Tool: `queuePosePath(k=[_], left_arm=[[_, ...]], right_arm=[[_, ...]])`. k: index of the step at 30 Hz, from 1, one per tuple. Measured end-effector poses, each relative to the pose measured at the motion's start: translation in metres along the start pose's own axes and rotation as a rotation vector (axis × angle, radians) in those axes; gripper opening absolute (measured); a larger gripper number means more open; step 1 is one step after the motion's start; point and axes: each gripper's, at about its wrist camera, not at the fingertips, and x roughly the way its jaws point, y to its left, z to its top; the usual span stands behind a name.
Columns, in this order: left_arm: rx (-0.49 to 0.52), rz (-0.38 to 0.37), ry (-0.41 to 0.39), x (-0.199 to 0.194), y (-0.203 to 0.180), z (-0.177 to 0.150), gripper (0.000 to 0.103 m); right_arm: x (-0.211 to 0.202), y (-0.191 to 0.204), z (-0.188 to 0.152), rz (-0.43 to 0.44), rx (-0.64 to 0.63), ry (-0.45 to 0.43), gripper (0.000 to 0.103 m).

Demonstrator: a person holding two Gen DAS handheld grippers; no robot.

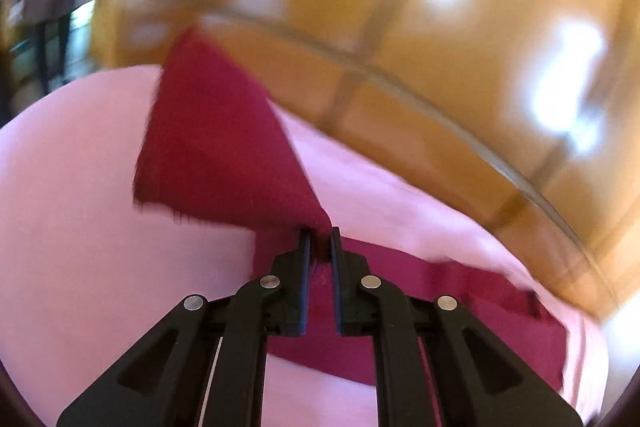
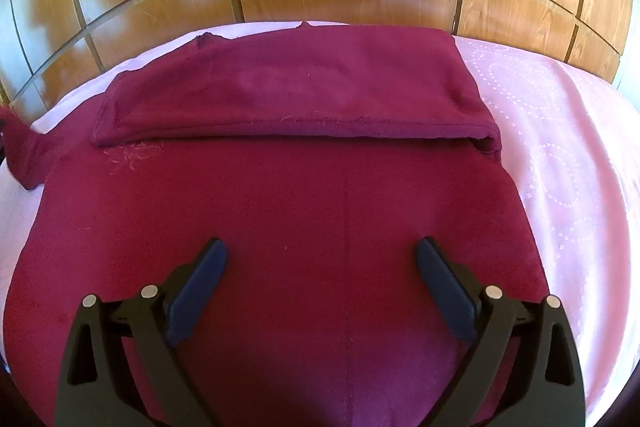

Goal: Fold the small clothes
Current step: 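Grasp the other sleeve with the left gripper and fold it across the body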

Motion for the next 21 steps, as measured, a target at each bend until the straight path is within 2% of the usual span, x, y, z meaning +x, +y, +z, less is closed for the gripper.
queuePosePath(k=[3,5,8,9,10,12,15,16,17,21], left_arm=[[0.130,-0.083,0.041,0.004,-0.063,-0.027,0.008],[0.224,-0.106,0.081,0.013,-0.102,-0.053,0.008],[0.308,-0.154,0.185,0.028,-0.139,-0.097,0.012],[0.322,-0.164,0.203,0.024,-0.143,-0.110,0.022],[0.341,-0.167,0.216,0.021,-0.147,-0.124,0.036],[0.350,-0.142,0.194,0.014,-0.145,-0.138,0.054],[0.380,-0.149,0.184,-0.005,-0.133,-0.156,0.054],[0.392,-0.134,0.183,-0.012,-0.127,-0.165,0.054],[0.392,-0.136,0.191,-0.016,-0.122,-0.171,0.054],[0.369,-0.116,0.226,-0.014,-0.102,-0.189,0.054]], right_arm=[[0.000,0.000,0.000,0.004,0.003,0.000,0.096],[-0.001,0.000,0.000,0.008,0.006,-0.001,0.096],[-0.001,-0.001,0.001,0.017,0.011,-0.002,0.096],[-0.001,-0.001,0.001,0.019,0.012,-0.002,0.096],[-0.001,-0.002,0.001,0.023,0.014,-0.003,0.096],[-0.001,-0.002,0.001,0.028,0.019,-0.003,0.096],[-0.004,-0.003,0.005,0.045,0.025,0.008,0.096],[-0.008,-0.004,0.008,0.057,0.036,0.010,0.092],[-0.012,-0.004,0.011,0.083,0.050,0.008,0.083],[-0.012,0.010,0.041,0.304,0.129,0.034,0.068]])
